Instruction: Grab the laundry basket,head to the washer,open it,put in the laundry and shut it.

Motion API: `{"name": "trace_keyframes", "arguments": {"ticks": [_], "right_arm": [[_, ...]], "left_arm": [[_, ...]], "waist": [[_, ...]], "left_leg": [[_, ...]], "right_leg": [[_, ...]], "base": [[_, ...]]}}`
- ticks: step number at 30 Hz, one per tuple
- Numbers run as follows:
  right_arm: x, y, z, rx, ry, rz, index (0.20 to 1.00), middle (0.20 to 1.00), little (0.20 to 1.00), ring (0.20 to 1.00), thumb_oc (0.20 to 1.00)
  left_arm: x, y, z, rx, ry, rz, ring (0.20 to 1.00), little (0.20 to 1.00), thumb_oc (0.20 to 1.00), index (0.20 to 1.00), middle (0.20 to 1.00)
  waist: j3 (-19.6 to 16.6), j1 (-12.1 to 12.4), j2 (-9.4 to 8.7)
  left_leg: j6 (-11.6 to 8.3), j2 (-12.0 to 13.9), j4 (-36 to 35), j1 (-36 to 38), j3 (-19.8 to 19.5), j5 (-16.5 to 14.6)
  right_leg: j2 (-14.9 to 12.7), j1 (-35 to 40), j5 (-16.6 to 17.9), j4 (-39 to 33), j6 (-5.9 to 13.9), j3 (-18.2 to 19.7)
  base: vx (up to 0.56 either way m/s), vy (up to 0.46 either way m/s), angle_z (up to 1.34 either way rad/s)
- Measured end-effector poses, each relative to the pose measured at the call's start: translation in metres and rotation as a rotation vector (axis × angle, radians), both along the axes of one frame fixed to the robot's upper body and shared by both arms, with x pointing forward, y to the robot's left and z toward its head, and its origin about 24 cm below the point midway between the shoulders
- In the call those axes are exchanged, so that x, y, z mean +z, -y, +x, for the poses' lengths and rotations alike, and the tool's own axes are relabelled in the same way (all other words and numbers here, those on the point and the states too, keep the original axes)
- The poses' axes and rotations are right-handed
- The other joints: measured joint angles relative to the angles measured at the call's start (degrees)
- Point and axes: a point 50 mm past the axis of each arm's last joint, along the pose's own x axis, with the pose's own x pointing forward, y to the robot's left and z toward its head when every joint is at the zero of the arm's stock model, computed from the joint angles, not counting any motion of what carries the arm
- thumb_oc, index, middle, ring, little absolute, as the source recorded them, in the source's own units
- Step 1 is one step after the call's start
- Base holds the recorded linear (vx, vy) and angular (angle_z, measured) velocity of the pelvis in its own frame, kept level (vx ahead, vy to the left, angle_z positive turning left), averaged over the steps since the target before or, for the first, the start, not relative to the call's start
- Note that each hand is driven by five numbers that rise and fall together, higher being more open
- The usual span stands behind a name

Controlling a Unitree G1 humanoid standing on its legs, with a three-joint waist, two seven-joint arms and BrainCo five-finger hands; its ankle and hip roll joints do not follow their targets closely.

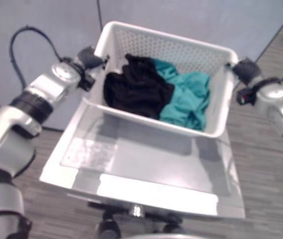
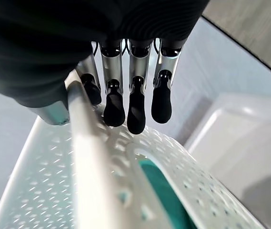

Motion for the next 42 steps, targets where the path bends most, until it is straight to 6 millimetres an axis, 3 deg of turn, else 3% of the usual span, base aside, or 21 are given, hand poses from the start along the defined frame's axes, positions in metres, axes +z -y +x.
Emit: {"name": "trace_keyframes", "arguments": {"ticks": [1, 2, 4, 6, 8, 9, 12, 23, 31, 42], "right_arm": [[0.002, 0.003, -0.002, -0.007, 0.008, -0.017, 0.200, 0.200, 0.200, 0.200, 0.200], [0.000, 0.004, -0.002, -0.013, 0.004, -0.016, 0.200, 0.200, 0.200, 0.200, 0.200], [-0.011, 0.007, -0.003, -0.020, -0.029, -0.020, 0.200, 0.200, 0.200, 0.200, 0.200], [-0.011, 0.010, -0.005, -0.016, -0.042, -0.031, 0.200, 0.200, 0.200, 0.200, 0.200], [-0.008, 0.010, -0.006, -0.002, -0.041, -0.036, 0.200, 0.200, 0.200, 0.200, 0.200], [-0.005, 0.012, -0.006, -0.004, -0.031, -0.035, 0.200, 0.200, 0.200, 0.200, 0.200], [-0.012, 0.020, -0.010, -0.014, -0.066, -0.049, 0.200, 0.200, 0.200, 0.200, 0.200], [-0.023, 0.026, -0.027, 0.033, -0.116, -0.104, 0.200, 0.200, 0.200, 0.200, 0.200], [-0.038, 0.043, -0.060, 0.058, -0.158, -0.141, 0.200, 0.200, 0.200, 0.200, 0.200], [-0.061, 0.051, -0.081, 0.076, -0.232, -0.132, 0.200, 0.200, 0.200, 0.200, 0.200]], "left_arm": [[-0.003, 0.001, 0.000, -0.007, -0.005, -0.001, 0.200, 0.200, 0.200, 0.200, 0.200], [-0.008, 0.003, 0.000, -0.013, -0.020, 0.000, 0.200, 0.200, 0.200, 0.200, 0.200], [-0.012, 0.004, 0.001, -0.026, -0.045, 0.014, 0.200, 0.200, 0.200, 0.200, 0.200], [-0.014, 0.009, 0.002, -0.038, -0.058, 0.021, 0.200, 0.200, 0.200, 0.200, 0.200], [-0.012, 0.008, 0.001, -0.043, -0.056, 0.022, 0.200, 0.200, 0.200, 0.200, 0.200], [-0.011, 0.008, 0.001, -0.040, -0.052, 0.018, 0.200, 0.200, 0.200, 0.200, 0.200], [-0.014, 0.013, 0.002, -0.058, -0.063, 0.020, 0.200, 0.200, 0.200, 0.200, 0.200], [-0.018, 0.010, -0.002, -0.095, -0.095, 0.075, 0.200, 0.200, 0.200, 0.200, 0.200], [-0.020, 0.021, -0.011, -0.173, -0.085, 0.140, 0.200, 0.200, 0.200, 0.200, 0.200], [-0.040, 0.022, -0.025, -0.230, -0.109, 0.120, 0.200, 0.200, 0.200, 0.200, 0.200]], "waist": [[0.15, 0.69, -0.42], [0.08, 0.80, 0.08], [-0.11, 0.73, 0.40], [0.06, 0.30, 0.70], [-0.60, 0.69, -0.83], [-0.50, 0.44, 0.08], [-1.04, 0.12, 1.50], [-2.04, 0.93, 2.13], [-2.33, 0.18, 2.49], [-3.48, 0.07, 2.76]], "left_leg": [[-3.07, -1.08, 0.72, 0.38, -0.54, -1.60], [-4.76, -0.93, 1.62, -0.21, -0.90, -2.90], [-4.93, -0.86, -1.86, 2.70, -0.27, -3.01], [-4.85, -0.69, -3.31, 3.49, -0.31, -2.97], [-5.68, -2.28, -3.48, 2.93, -0.60, -4.23], [-7.43, -1.87, -3.92, 2.97, -1.34, -5.56], [-8.52, -1.26, -6.15, 3.33, -1.45, -6.92], [-7.82, -2.43, -5.60, 2.31, -0.43, -7.62], [-7.42, -2.98, -5.62, 2.53, -0.94, -7.89], [-7.46, -2.95, -5.61, 2.63, -0.85, -8.17]], "right_leg": [[-1.39, 0.96, -2.13, -0.43, 1.59, -1.51], [-1.36, 1.02, -2.10, -0.42, 1.64, -1.53], [-1.10, 1.70, -2.15, -0.42, 1.70, -1.17], [-1.03, -0.30, -3.96, 2.73, 3.26, -1.27], [-1.78, 0.26, -4.87, -0.47, 3.48, -1.03], [-1.70, 0.32, -5.27, -0.39, 4.40, -1.99], [-0.83, -0.05, -5.08, -0.44, 4.82, -3.19], [-2.07, -1.08, -4.64, -0.39, 5.53, -2.48], [-2.33, -0.71, -4.84, -0.40, 5.56, -2.94], [-2.47, -0.58, -5.29, -0.51, 6.04, -2.75]], "base": [[0.03, 0.044, 0.20], [0.04, 0.060, -0.06], [0.03, 0.056, 0.03], [0.02, 0.044, -0.01], [0.01, 0.044, 0.01], [0.02, 0.055, 0.23], [0.04, 0.051, 0.21], [0.01, 0.015, -0.01], [0.00, 0.000, 0.02], [0.00, 0.000, 0.00]]}}
